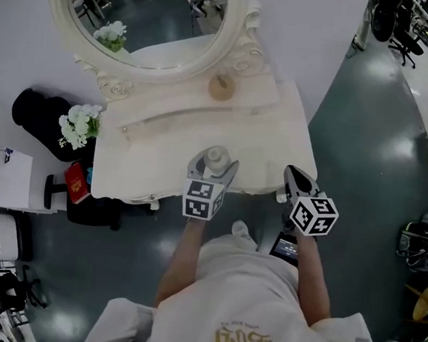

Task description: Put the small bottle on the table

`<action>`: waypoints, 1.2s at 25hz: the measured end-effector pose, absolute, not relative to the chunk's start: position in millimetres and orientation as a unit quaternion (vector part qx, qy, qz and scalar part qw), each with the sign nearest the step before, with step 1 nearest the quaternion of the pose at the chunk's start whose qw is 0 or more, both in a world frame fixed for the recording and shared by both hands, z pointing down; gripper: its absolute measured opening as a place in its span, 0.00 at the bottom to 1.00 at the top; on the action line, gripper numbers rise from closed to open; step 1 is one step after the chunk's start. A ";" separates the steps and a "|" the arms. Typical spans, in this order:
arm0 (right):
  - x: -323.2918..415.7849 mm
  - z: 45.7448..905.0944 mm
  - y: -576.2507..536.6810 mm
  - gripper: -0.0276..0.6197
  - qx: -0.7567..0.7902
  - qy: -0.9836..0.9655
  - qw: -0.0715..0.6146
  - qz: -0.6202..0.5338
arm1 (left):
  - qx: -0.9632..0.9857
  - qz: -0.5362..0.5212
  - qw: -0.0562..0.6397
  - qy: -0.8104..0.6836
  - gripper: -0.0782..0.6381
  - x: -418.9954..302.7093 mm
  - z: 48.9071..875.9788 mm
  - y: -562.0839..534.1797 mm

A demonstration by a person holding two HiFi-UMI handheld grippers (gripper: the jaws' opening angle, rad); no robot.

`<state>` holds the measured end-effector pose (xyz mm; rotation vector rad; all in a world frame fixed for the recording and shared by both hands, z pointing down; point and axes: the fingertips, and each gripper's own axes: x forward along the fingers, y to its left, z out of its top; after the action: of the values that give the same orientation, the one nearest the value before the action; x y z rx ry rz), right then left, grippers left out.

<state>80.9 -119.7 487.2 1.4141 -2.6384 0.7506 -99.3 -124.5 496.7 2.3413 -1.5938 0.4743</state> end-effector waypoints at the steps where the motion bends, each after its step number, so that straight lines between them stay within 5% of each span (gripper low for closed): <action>1: 78.6 489.0 -130.0 0.06 0.459 -0.854 0.029 0.244 | 0.809 0.165 0.134 -0.548 0.61 -101.4 498.4 -135.4; 30: 74.7 506.8 -221.0 0.06 0.453 -0.858 0.091 0.222 | 0.813 0.179 0.163 -0.529 0.60 -107.9 533.2 -226.7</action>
<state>74.7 -221.0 506.8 1.3469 -2.5505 0.6603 -107.9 -226.7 533.2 2.3200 -1.5106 0.5098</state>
